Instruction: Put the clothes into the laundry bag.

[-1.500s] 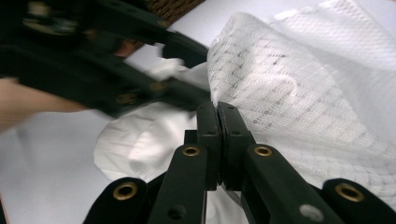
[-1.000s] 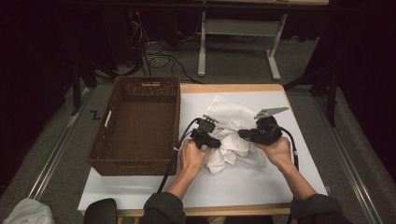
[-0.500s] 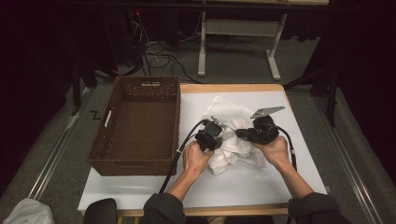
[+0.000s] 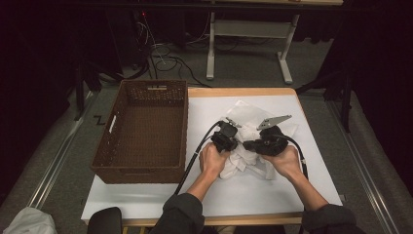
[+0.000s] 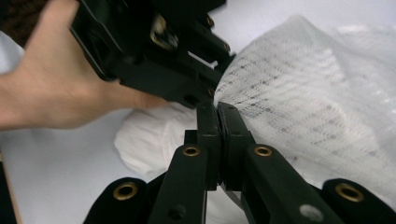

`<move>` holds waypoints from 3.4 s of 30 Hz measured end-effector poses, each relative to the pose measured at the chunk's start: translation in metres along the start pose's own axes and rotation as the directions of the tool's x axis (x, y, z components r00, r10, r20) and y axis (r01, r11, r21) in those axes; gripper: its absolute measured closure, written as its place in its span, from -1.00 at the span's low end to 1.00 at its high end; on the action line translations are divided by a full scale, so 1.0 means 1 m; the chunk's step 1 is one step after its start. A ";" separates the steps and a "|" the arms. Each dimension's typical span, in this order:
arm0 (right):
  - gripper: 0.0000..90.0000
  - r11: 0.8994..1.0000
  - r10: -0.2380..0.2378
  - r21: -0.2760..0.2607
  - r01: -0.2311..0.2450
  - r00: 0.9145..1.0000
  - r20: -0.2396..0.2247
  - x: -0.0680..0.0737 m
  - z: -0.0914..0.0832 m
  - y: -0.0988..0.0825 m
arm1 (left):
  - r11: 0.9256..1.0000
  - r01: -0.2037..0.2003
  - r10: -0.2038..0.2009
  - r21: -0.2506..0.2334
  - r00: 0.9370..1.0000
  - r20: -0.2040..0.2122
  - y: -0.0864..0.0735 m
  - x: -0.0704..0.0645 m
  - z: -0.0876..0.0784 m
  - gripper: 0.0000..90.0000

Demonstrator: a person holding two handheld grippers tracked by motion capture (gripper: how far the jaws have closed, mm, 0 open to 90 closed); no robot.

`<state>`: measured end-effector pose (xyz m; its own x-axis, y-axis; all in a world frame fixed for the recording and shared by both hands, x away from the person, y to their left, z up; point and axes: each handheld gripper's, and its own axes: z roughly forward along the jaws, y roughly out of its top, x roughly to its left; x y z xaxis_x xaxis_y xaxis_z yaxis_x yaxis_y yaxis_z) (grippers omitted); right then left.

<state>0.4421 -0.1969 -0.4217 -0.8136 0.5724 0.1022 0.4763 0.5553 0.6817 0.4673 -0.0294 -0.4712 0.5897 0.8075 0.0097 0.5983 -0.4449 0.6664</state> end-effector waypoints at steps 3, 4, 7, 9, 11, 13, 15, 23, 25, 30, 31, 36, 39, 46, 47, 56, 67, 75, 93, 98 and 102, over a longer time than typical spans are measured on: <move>1.00 0.999 0.037 -0.005 -0.037 0.999 -0.004 -0.005 0.000 -0.006 | 0.999 -0.041 0.040 -0.011 0.999 -0.012 -0.001 -0.001 -0.014 0.45; 0.99 0.999 0.039 -0.009 -0.039 0.999 -0.005 -0.007 -0.001 -0.007 | 0.999 -0.049 0.049 -0.018 0.999 -0.007 -0.002 0.001 -0.021 0.38; 0.99 0.998 0.054 -0.022 -0.054 0.999 0.003 -0.009 -0.005 -0.008 | 0.998 -0.057 0.056 -0.035 0.998 -0.014 -0.003 0.004 -0.036 0.22; 0.99 0.998 0.060 -0.026 -0.060 0.998 0.005 -0.010 -0.007 -0.008 | 0.997 -0.056 0.056 -0.048 0.998 -0.011 -0.002 0.005 -0.044 0.15; 0.99 0.998 0.061 -0.028 -0.061 0.998 0.003 -0.010 -0.008 -0.007 | 0.997 -0.042 0.042 -0.068 0.999 -0.004 0.000 0.008 -0.048 0.08; 0.99 0.998 0.061 -0.021 -0.061 0.998 0.003 -0.010 -0.009 -0.006 | 0.997 -0.046 0.045 -0.055 0.999 -0.016 0.005 0.010 -0.046 0.06; 0.99 0.998 0.062 -0.016 -0.061 0.998 0.009 -0.009 -0.011 -0.004 | 0.997 -0.057 0.056 -0.049 0.998 -0.014 0.010 0.009 -0.042 0.02; 0.99 0.998 0.065 -0.023 -0.065 0.998 0.012 -0.011 -0.015 -0.004 | 0.991 -0.123 0.123 -0.054 0.992 -0.005 0.022 -0.006 -0.020 0.02; 0.98 0.997 0.068 -0.023 -0.068 0.998 0.009 -0.013 -0.015 -0.006 | 0.989 -0.134 0.136 -0.065 0.990 0.026 0.022 -0.007 -0.019 0.27; 0.98 0.997 0.078 -0.025 -0.077 0.997 0.015 -0.017 -0.017 -0.010 | 0.988 -0.144 0.147 -0.056 0.986 0.073 0.022 -0.006 -0.024 0.87; 0.98 0.997 0.073 -0.025 -0.072 0.997 0.019 -0.017 -0.018 -0.010 | 0.988 -0.148 0.152 -0.049 0.986 0.075 0.021 -0.006 -0.027 0.90; 0.98 0.999 0.052 -0.009 -0.051 0.998 0.045 -0.014 -0.021 -0.012 | 0.985 -0.171 0.171 -0.010 0.980 0.098 0.015 -0.009 -0.044 0.94; 0.98 0.999 0.034 0.010 -0.035 0.998 0.061 -0.011 -0.023 -0.015 | 0.982 -0.188 0.182 0.035 0.974 0.137 0.008 -0.015 -0.051 0.93; 0.97 0.999 0.030 0.027 -0.032 0.997 0.076 -0.008 -0.018 -0.028 | 0.974 -0.224 0.215 0.043 0.965 0.148 0.008 -0.023 -0.055 0.67; 0.97 0.999 0.024 0.030 -0.027 0.997 0.079 -0.009 -0.017 -0.028 | 0.973 -0.230 0.224 0.034 0.965 0.134 0.008 -0.024 -0.054 0.52; 0.97 0.999 0.030 -0.032 -0.028 0.997 0.069 -0.006 -0.027 -0.025 | 0.961 -0.275 0.277 -0.035 0.955 0.105 0.025 -0.041 -0.055 0.19; 0.79 0.997 0.064 -0.057 -0.059 0.994 0.088 -0.011 -0.039 -0.024 | 0.959 -0.284 0.281 0.007 0.953 0.113 0.041 -0.045 -0.038 0.95; 0.68 0.999 0.025 -0.036 -0.020 0.990 0.137 0.004 -0.058 -0.039 | 0.972 -0.237 0.234 0.007 0.962 0.140 0.043 -0.037 -0.037 0.96; 0.89 0.998 0.058 0.011 -0.066 0.937 0.344 -0.010 -0.001 -0.053 | 0.965 -0.261 0.255 0.011 0.951 0.177 0.037 -0.033 -0.049 0.96; 0.89 0.994 0.092 0.021 -0.109 0.918 0.386 -0.029 0.022 -0.044 | 0.966 -0.256 0.247 0.022 0.950 0.192 0.033 -0.032 -0.045 0.96; 0.76 0.993 0.105 0.012 -0.117 0.925 0.366 -0.030 0.022 -0.043 | 0.964 -0.265 0.257 0.026 0.951 0.173 0.029 -0.033 -0.042 0.95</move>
<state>0.4535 -0.2250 -0.4700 -0.5805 0.8082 -0.0987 0.5724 0.4913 0.6565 0.4424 -0.0521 -0.4211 0.8083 0.5865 0.0509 0.4345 -0.6527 0.6206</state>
